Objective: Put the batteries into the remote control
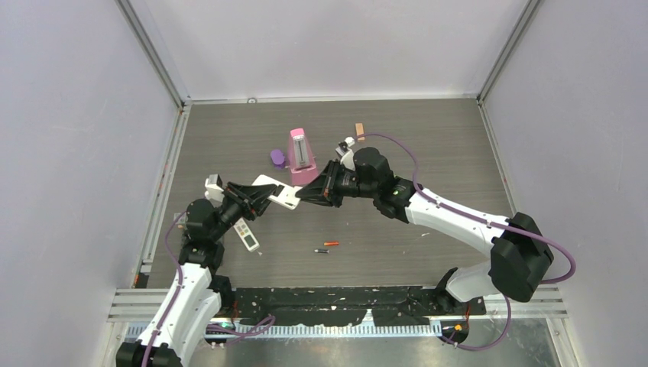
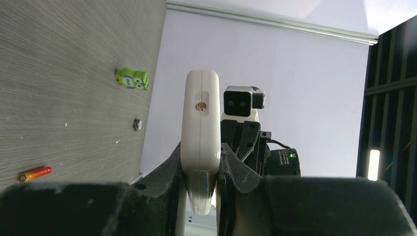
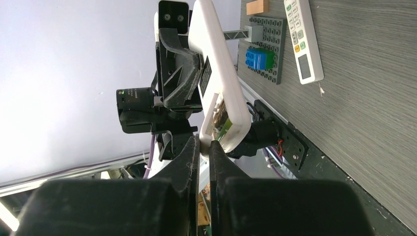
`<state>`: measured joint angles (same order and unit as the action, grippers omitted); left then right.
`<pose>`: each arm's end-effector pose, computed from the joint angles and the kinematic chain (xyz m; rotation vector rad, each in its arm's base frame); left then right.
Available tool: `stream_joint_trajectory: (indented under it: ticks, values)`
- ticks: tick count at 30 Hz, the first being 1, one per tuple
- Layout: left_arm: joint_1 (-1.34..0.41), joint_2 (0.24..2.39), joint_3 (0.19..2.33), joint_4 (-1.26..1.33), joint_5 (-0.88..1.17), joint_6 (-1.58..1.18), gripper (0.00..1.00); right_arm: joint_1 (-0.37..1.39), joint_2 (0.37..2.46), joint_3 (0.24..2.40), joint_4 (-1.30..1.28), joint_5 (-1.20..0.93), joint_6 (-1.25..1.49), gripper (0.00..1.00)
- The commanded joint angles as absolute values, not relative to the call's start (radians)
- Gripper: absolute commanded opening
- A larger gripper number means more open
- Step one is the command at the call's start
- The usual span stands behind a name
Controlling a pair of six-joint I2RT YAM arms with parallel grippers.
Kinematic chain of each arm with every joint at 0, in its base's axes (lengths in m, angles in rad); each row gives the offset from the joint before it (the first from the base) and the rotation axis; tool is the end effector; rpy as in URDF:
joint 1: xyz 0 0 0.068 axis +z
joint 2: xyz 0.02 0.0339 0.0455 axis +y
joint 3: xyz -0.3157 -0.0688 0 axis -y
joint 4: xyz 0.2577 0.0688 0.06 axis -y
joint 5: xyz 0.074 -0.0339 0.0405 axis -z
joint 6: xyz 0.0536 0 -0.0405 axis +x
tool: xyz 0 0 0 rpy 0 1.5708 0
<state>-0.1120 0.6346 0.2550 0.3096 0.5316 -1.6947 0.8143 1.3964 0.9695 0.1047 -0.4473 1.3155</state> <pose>0.1433 -0.0435 0.2525 -1.0206 1.6919 -1.7252 0.2170 0.2637 0.3336 0.2065 2.3352 1.7129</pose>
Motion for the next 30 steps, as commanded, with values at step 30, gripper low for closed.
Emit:
stream_joint_trajectory:
  ticks: [30]
  values:
    - [-0.116,0.640,0.293,0.485,0.578,-1.666,0.00,0.824,1.356,0.882,0.506,-0.418,1.444,0.05]
